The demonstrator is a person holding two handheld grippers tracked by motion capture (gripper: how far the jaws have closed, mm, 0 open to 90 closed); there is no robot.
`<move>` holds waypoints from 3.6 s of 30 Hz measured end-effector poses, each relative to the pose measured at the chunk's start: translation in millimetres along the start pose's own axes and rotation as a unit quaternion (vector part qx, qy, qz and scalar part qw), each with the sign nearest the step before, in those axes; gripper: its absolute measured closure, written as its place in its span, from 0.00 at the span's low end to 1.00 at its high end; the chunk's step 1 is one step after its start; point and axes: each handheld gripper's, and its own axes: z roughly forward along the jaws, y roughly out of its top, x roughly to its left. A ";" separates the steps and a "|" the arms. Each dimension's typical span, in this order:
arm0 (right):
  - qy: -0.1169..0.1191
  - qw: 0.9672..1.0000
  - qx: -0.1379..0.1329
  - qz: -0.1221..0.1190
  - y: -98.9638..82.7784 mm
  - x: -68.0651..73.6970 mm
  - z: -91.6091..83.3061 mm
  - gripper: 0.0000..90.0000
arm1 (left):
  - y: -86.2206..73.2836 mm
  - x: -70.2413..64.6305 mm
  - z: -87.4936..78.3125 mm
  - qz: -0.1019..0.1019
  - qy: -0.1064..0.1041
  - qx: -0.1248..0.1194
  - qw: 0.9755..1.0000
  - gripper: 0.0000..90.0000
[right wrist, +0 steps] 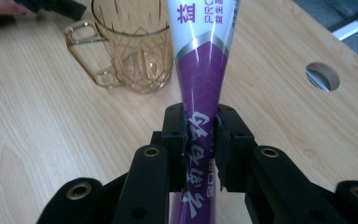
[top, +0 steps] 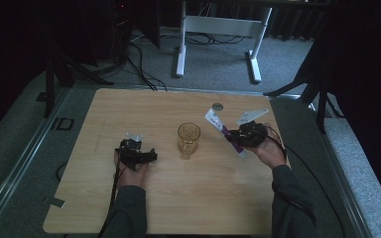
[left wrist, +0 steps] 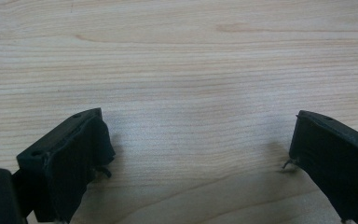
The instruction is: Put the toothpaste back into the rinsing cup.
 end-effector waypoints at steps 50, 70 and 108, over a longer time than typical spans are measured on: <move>-0.006 0.990 -0.138 0.030 42.7 6.9 15.0 0.84 | 0.0 0.0 0.0 0.000 0.000 0.000 1.000 0.04; -0.014 0.987 -0.157 0.023 61.4 12.4 18.3 0.84 | 0.0 0.0 -0.1 0.000 0.000 0.001 1.000 0.04; 0.015 0.982 -0.188 0.029 101.1 39.3 43.2 0.84 | 0.0 0.1 -0.2 0.000 0.000 0.001 1.000 0.04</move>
